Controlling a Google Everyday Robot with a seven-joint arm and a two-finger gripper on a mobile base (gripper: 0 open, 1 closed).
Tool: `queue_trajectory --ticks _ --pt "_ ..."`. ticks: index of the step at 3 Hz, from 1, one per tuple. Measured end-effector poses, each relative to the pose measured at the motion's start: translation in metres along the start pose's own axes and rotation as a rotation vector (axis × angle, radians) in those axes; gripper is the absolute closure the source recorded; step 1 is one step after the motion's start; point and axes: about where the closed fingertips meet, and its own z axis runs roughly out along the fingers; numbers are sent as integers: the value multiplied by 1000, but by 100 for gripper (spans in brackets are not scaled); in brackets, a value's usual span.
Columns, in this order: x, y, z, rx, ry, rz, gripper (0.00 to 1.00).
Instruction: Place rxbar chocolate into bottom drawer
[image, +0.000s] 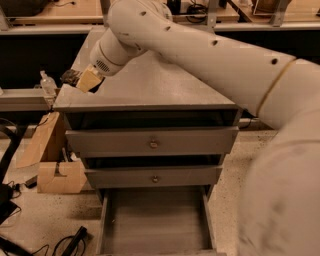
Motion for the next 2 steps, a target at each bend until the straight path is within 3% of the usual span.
queue_trajectory --ticks 1,2 --pt "-13 49 -55 51 -3 -108 100" --pt "25 63 -76 71 8 -68 100"
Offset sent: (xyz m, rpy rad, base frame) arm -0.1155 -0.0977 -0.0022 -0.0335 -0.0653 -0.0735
